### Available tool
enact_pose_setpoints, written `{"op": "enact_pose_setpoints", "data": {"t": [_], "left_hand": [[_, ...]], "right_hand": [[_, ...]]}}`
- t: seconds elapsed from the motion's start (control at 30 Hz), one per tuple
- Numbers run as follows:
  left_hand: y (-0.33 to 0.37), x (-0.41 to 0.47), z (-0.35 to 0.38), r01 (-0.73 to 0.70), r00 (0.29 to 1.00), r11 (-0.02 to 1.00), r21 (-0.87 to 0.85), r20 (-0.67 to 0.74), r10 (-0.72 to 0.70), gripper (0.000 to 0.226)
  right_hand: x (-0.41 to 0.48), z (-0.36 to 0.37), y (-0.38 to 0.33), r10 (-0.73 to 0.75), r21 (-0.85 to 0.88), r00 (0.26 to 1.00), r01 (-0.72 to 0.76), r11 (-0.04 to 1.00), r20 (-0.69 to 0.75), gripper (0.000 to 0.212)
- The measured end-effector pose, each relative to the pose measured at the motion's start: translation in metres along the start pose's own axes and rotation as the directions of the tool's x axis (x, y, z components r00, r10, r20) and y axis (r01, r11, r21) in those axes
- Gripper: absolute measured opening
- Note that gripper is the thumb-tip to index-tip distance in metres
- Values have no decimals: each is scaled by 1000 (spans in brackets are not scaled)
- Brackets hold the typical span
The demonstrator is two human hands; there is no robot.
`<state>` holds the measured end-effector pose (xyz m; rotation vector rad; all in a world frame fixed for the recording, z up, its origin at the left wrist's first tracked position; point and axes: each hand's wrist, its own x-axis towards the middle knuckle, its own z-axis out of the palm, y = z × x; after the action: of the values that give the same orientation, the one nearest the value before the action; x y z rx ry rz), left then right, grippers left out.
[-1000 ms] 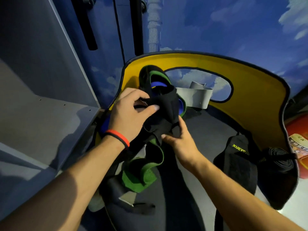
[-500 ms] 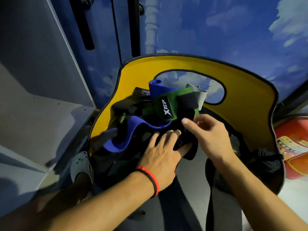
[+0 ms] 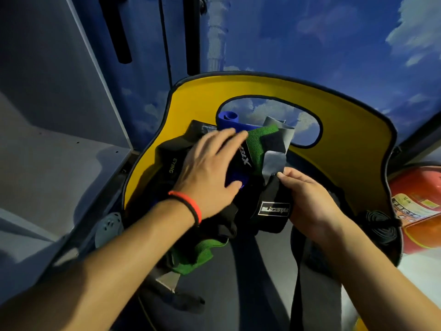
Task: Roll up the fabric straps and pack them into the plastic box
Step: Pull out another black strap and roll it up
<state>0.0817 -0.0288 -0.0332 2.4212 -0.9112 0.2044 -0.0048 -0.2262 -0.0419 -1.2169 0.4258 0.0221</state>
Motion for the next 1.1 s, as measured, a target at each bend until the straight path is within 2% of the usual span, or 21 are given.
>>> {"op": "enact_pose_setpoints", "data": {"t": [0.07, 0.13, 0.2, 0.3, 0.4, 0.57, 0.63, 0.7, 0.77, 0.8, 0.83, 0.87, 0.93, 1.03, 1.1], "left_hand": [[-14, 5, -6, 164, 947, 986, 27, 276, -165, 110], [-24, 5, -11, 282, 850, 958, 51, 450, -274, 105], [-35, 4, -13, 306, 844, 943, 134, 420, -333, 86], [-54, 3, -12, 272, 903, 923, 273, 260, -343, 54], [-73, 2, -17, 320, 911, 927, 196, 206, -358, 33], [-79, 2, -24, 357, 925, 927, 113, 95, -368, 29], [-75, 1, -28, 378, 913, 926, 7, 166, -374, 39], [-70, 0, -32, 351, 881, 934, -62, 360, -308, 62], [-67, -3, -36, 291, 811, 957, -18, 536, -236, 91], [-69, -4, -37, 269, 783, 963, 18, 578, -230, 102], [-73, -6, -37, 268, 766, 962, 49, 595, -243, 108], [-78, -6, -36, 271, 766, 960, 75, 587, -262, 110], [-84, -5, -35, 248, 810, 962, 111, 521, -269, 104], [-88, -2, -37, 258, 860, 966, 30, 448, -244, 80], [-91, -1, -35, 263, 880, 965, 9, 407, -244, 82]], "right_hand": [[-1, -3, -2, 12, -10, 1000, -12, 1000, -25, 9], [-2, -7, -6, -12, -12, 997, 11, 1000, -81, 19], [-1, -13, -11, -34, 10, 987, 36, 999, -159, 31], [-3, -21, -18, 14, 154, 965, 28, 988, -261, 22], [0, -25, -12, 34, 134, 951, 8, 991, -306, 17], [4, -24, -1, -37, -39, 922, 24, 999, -386, 17], [8, -25, 6, -123, -219, 903, 33, 975, -411, 17], [14, -28, 16, -257, -527, 886, 18, 850, -386, 31], [16, -26, 24, -369, -810, 885, -16, 586, -284, 43], [16, -23, 26, -395, -887, 889, -24, 461, -230, 43], [15, -20, 28, -402, -924, 897, -20, 383, -186, 42], [15, -17, 30, -388, -938, 907, -24, 345, -165, 42], [14, -11, 34, -345, -949, 925, -50, 311, -162, 47], [11, -9, 36, -311, -968, 935, -97, 233, -169, 49], [6, -9, 31, -325, -982, 933, -107, 155, -153, 47]]}}
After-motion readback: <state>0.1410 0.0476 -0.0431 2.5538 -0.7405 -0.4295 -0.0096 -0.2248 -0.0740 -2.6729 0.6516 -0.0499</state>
